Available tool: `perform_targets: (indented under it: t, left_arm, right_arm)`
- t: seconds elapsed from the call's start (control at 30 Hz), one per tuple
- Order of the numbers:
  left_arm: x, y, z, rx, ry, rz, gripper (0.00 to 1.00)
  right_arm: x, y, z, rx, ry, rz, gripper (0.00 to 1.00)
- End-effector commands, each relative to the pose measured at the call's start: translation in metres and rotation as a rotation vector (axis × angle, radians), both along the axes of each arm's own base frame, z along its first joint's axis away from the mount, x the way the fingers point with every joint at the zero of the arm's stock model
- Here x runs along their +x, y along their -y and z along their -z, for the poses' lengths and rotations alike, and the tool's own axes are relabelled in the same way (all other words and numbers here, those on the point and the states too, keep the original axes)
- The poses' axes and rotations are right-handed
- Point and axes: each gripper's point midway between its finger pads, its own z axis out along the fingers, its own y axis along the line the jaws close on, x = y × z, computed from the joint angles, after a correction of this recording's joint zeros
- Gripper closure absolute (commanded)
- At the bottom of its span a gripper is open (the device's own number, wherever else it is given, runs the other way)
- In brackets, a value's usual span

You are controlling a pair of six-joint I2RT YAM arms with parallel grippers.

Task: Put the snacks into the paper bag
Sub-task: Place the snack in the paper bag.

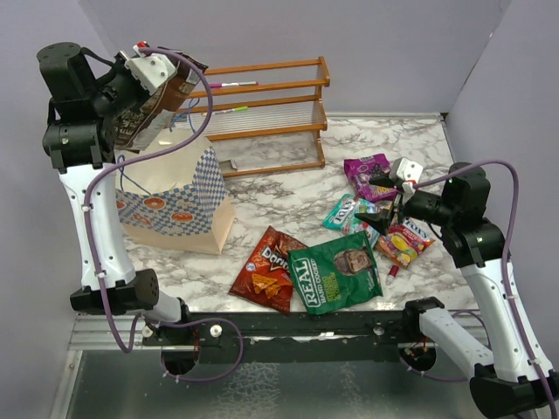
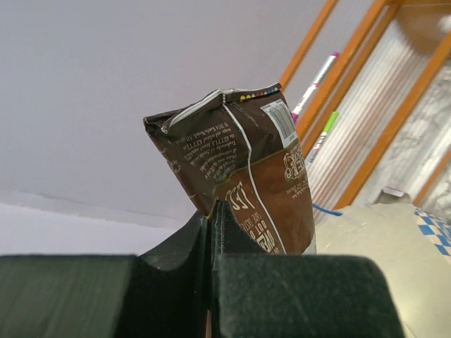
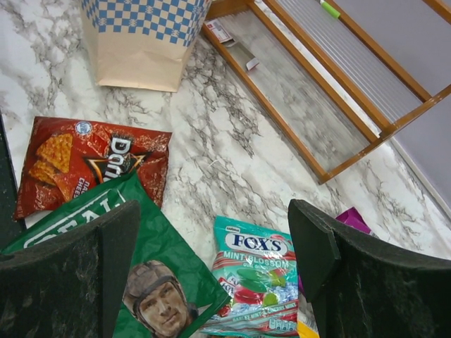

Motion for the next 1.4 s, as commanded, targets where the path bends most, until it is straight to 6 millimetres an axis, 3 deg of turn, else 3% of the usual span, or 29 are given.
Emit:
perform_targets:
  t: [0.0,0.3,0.63,0.83,1.13,1.37]
  left_arm:
    - [-0.012,0.027,0.003,0.041,0.015,0.227,1.00]
    - [-0.017,0.038,0.041,0.055,-0.085,0.336,1.00]
    - [-0.026,0.015,0.088,0.219,-0.190,0.263,1.00]
    - [-0.032,0.015,0.114,0.186,-0.259,0.272,1.00]
    - [-0.049,0.030,0.138,0.084,-0.270,0.310,1.00]
    - [-0.044,0.046,0.130,-0.175,-0.282,0.317,1.00]
  right_arm:
    - [-0.001,-0.001,-0.005,0.014,0.023,-0.012,0.14]
    - [0.000,-0.001,-0.001,0.013,0.015,-0.009,0.14]
    - [0.001,-0.004,-0.003,0.019,0.008,-0.024,0.14]
    - [0.001,-0.003,0.002,0.017,0.003,-0.023,0.13]
    - [0.001,-0.004,0.001,0.022,0.001,-0.026,0.13]
    - [0.002,-0.003,0.003,0.023,-0.004,-0.021,0.13]
